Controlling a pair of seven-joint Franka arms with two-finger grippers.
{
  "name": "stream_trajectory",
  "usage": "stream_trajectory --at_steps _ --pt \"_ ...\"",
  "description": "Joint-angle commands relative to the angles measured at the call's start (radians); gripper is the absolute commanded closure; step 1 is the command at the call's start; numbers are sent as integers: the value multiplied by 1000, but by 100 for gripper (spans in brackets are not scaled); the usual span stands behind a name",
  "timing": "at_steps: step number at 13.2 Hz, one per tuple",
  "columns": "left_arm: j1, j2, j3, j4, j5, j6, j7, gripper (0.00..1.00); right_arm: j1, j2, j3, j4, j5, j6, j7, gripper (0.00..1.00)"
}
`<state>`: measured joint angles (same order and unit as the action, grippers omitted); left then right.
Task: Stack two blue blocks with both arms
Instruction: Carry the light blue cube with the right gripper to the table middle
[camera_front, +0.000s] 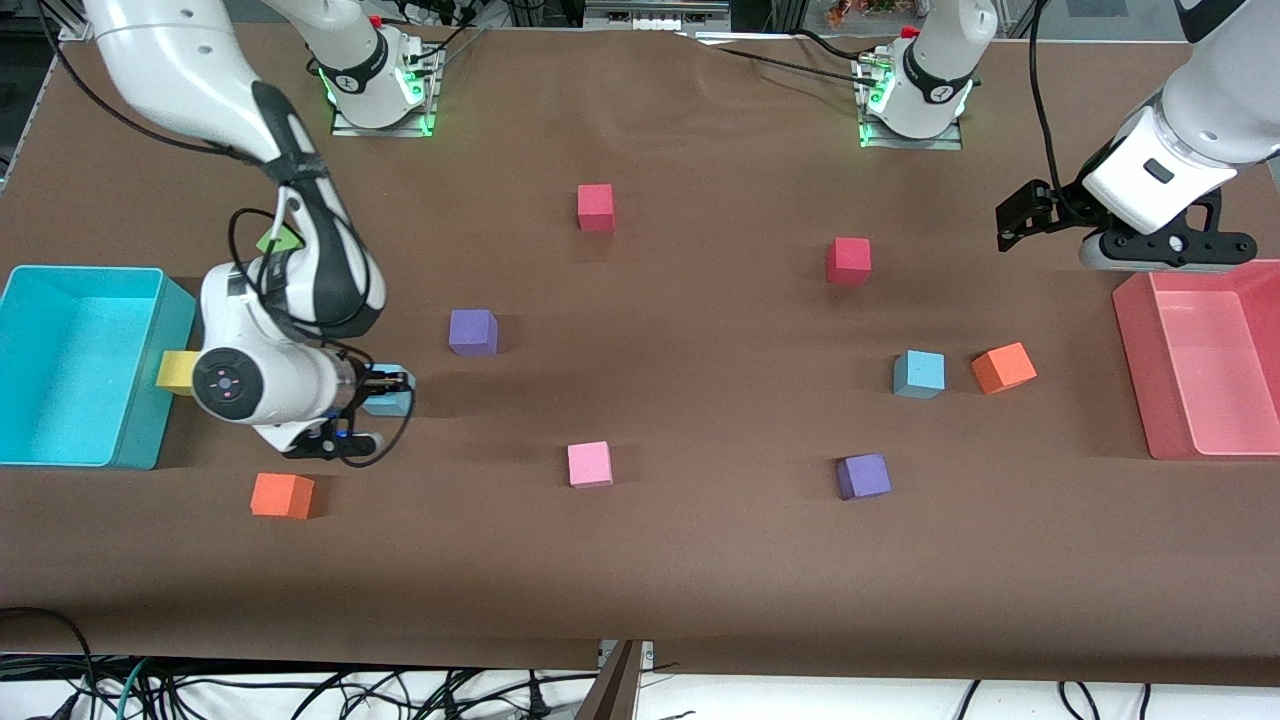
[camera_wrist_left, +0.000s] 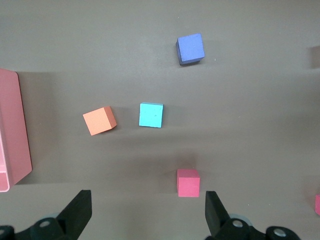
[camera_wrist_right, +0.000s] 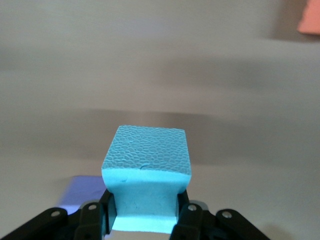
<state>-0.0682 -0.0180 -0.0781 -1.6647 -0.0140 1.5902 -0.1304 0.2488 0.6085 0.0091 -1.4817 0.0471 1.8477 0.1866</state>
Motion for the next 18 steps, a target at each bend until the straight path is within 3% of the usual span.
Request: stream_trajectory --at_steps 1,5,8,11,18 --pt "-8 -7 3 2 26 -12 -9 0 96 14 -5 107 14 -74 80 100" --pt "-4 -7 8 -12 26 -7 -8 0 263 66 0 197 86 -76 233 100" --pt "-1 -7 8 -15 26 -6 -8 0 313 135 15 290 174 -70 341 100" --pt "4 -7 11 -29 26 11 -8 0 348 189 52 320 186 -47 365 100" --pt "4 -7 11 -29 26 8 -9 0 463 286 48 322 180 61 381 100"
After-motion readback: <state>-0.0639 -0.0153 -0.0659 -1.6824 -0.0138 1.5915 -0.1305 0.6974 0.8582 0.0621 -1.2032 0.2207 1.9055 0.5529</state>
